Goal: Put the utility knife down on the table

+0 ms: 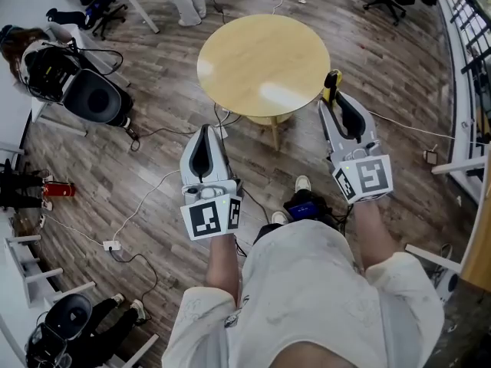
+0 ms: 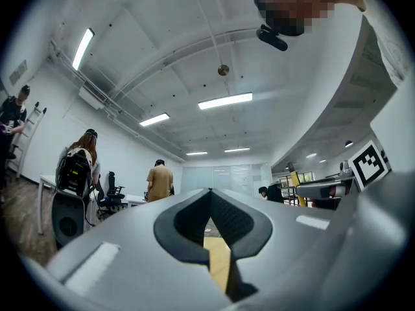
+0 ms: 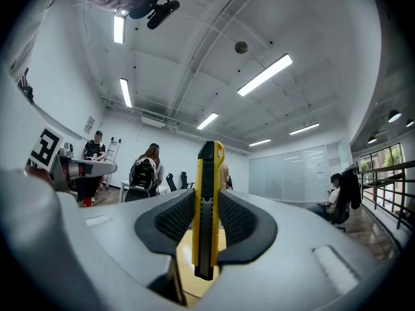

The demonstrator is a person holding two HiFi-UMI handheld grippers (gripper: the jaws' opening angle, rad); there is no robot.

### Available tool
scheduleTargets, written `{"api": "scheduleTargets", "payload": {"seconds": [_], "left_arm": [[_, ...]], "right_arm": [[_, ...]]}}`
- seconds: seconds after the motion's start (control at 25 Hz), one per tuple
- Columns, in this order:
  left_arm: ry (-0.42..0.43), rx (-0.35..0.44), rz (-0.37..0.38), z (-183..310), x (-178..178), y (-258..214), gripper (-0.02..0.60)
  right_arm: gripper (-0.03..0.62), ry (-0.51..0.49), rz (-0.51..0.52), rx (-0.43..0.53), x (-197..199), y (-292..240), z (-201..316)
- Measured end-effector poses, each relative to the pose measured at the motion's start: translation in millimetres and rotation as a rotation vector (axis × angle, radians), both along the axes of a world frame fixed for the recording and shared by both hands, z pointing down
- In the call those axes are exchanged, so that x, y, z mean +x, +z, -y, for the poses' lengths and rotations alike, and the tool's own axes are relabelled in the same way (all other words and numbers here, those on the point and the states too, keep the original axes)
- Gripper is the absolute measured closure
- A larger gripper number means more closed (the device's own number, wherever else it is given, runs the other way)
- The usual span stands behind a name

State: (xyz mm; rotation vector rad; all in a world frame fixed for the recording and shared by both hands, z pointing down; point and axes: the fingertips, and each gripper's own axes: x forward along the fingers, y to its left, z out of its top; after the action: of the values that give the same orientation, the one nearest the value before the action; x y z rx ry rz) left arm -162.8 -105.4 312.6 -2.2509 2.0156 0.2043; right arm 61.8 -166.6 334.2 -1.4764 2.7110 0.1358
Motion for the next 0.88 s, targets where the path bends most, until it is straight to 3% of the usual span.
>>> {"api": "scheduleTargets", "payload": {"seconds": [0.88], "left_arm": [[0.009, 0.023, -0.003, 7.4, 1.6, 1.0, 0.561]], "right_arm": [[0.474, -0.001, -0.001, 0.018, -1.9, 0.9, 7.9]]}}
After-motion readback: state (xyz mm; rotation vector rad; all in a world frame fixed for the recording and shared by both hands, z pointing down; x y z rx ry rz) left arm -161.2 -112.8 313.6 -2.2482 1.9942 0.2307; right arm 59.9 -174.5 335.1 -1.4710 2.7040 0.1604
